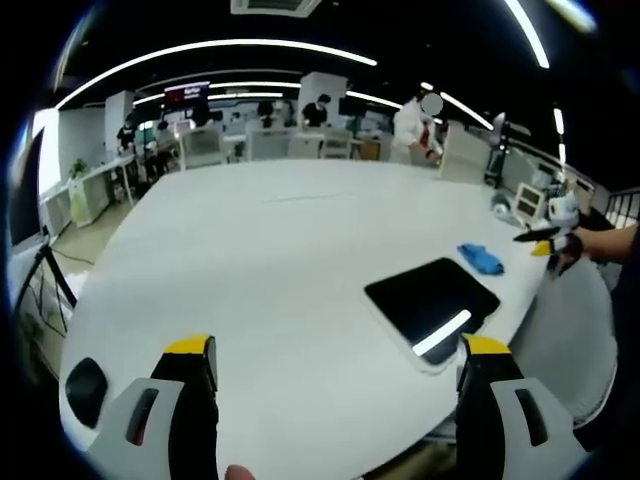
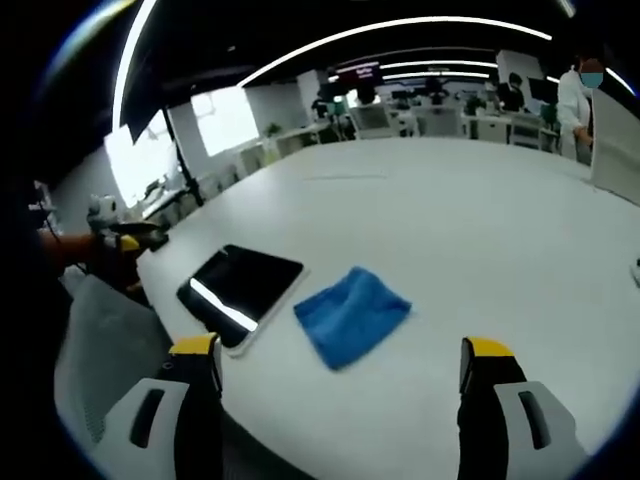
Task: Wipe the mirror surface with the cleaning cloth until all visible marks leave the cleaned area.
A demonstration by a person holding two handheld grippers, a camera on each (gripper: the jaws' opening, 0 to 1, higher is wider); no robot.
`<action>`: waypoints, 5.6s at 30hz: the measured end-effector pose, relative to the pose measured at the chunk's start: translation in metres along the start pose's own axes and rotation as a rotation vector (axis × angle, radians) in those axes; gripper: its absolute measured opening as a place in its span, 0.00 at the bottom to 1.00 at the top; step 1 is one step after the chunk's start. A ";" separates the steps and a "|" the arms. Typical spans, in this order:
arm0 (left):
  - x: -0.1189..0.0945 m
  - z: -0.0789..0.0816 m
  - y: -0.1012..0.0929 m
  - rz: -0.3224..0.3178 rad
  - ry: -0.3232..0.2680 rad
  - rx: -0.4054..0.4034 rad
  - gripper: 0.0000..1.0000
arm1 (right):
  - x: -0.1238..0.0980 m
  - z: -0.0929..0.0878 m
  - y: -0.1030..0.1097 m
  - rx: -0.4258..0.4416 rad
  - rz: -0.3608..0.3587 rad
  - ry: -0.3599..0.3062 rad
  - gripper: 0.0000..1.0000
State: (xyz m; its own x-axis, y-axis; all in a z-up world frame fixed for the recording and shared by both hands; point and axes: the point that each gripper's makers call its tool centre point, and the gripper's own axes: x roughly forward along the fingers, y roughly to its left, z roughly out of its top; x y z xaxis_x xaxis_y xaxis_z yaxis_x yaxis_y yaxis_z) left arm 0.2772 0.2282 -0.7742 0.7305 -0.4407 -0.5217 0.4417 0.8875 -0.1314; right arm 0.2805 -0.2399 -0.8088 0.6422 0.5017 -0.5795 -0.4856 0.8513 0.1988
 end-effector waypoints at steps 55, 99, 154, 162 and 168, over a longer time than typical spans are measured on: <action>-0.008 -0.003 0.006 0.008 -0.058 -0.034 1.00 | 0.079 0.016 -0.007 0.025 -0.255 0.117 0.49; -0.001 -0.008 0.000 -0.041 -0.005 -0.017 1.00 | 0.169 0.027 0.075 -0.084 -0.139 0.182 0.01; -0.003 -0.020 0.012 -0.027 0.015 -0.027 1.00 | 0.266 0.063 0.234 -0.146 0.115 0.309 0.00; -0.003 -0.019 0.014 -0.022 0.009 -0.026 1.00 | 0.253 0.051 0.241 -0.137 0.127 0.333 0.00; -0.004 -0.018 0.012 -0.023 0.007 -0.025 1.00 | 0.242 0.041 0.248 -0.134 0.143 0.348 0.00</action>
State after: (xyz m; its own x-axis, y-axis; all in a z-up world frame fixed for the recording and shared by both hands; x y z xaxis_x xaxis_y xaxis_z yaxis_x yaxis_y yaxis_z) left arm 0.2706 0.2433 -0.7887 0.7167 -0.4603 -0.5239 0.4450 0.8803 -0.1646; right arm 0.3399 0.0986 -0.8675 0.3342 0.5121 -0.7913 -0.6438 0.7372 0.2052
